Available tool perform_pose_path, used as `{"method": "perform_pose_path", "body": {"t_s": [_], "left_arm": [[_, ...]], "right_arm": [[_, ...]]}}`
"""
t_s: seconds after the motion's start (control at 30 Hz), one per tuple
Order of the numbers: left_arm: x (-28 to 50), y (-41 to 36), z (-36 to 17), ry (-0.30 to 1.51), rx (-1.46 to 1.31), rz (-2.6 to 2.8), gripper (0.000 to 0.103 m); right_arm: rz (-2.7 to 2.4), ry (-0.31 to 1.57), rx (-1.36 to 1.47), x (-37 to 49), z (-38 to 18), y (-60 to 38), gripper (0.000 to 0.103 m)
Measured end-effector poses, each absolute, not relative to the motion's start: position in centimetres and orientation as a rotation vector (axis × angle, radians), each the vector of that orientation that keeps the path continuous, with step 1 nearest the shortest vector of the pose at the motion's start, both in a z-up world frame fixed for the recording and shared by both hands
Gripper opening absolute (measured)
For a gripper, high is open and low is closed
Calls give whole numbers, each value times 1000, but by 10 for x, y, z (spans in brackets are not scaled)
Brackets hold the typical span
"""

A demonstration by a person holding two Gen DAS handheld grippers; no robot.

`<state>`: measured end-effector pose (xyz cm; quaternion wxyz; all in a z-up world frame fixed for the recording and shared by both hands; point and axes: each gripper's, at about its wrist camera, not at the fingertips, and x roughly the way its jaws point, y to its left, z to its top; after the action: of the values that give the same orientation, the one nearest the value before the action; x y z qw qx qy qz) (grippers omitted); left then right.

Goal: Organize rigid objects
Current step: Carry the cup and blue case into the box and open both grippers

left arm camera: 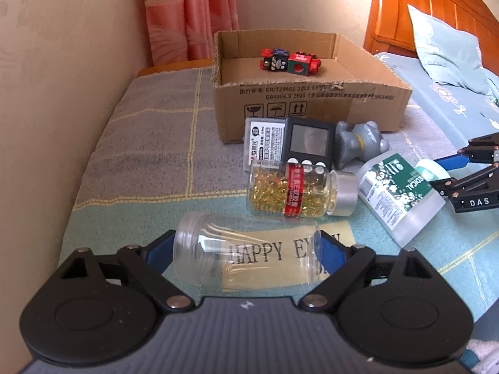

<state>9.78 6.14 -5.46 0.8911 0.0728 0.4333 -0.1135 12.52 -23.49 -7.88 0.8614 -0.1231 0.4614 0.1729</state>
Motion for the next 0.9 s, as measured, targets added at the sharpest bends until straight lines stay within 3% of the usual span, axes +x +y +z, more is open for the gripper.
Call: {"method": "perform_pose_path", "body": {"t_s": [0.43, 0.7, 0.9], "left_arm": [[104, 57, -14, 827, 209, -342, 91], [152, 28, 35, 665, 272, -415, 91], [207, 2, 38, 650, 299, -404, 92]], "right_arm": [[385, 931, -271, 117, -41, -238, 58], [400, 831, -257, 130, 8, -241, 58], [387, 768, -260, 152, 37, -238, 58]]}}
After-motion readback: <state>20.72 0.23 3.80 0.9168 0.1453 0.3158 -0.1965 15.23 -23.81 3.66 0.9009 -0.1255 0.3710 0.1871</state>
